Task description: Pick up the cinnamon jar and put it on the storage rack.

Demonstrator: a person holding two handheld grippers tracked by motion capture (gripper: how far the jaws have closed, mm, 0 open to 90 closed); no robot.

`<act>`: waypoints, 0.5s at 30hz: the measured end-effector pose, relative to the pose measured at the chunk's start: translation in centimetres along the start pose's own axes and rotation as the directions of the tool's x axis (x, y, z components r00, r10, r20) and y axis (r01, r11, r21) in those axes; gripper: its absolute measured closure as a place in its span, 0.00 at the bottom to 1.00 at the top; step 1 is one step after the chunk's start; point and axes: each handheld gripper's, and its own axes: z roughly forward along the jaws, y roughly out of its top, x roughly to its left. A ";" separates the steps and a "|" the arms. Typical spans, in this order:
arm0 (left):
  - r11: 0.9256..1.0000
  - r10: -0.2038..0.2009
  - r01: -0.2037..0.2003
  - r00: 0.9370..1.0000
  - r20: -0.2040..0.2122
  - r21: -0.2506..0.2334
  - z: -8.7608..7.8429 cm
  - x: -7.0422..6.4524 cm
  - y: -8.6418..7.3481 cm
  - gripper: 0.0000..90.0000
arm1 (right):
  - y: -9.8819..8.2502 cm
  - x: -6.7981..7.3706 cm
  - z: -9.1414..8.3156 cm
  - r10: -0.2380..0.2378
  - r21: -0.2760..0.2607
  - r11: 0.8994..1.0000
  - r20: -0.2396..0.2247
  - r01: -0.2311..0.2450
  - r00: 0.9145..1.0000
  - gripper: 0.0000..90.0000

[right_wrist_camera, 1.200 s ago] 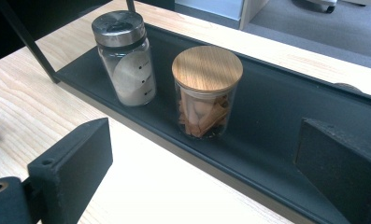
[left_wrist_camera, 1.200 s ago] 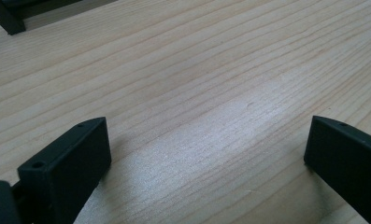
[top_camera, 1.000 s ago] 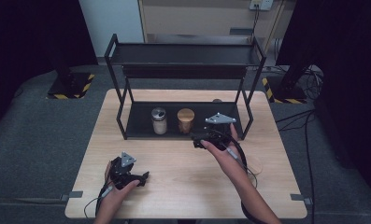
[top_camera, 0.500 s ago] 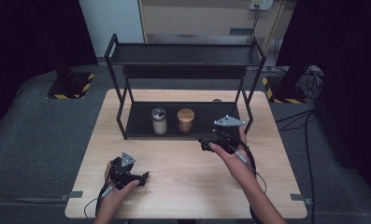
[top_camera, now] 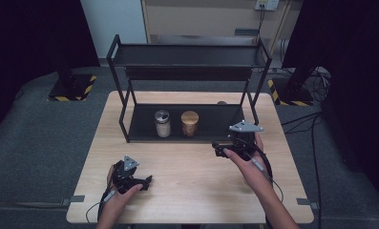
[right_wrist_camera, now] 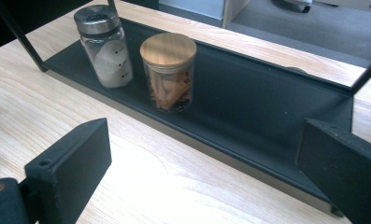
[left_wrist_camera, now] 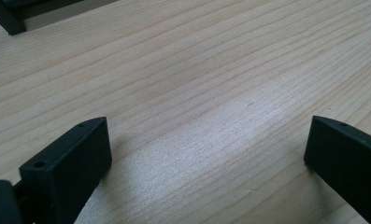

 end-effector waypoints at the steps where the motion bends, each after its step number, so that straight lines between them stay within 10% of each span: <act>1: 1.000 0.000 0.000 1.000 0.000 0.000 0.0 0.0 0.0 0.00 | -0.1 -0.1 -0.2 0.002 0.001 1.000 0.003 -0.002 1.000 0.04; 15: 1.000 0.000 0.000 1.000 -0.001 0.000 0.0 0.0 0.0 0.00 | -1.4 -1.4 -2.2 0.026 -0.004 1.000 0.026 -0.025 0.999 0.04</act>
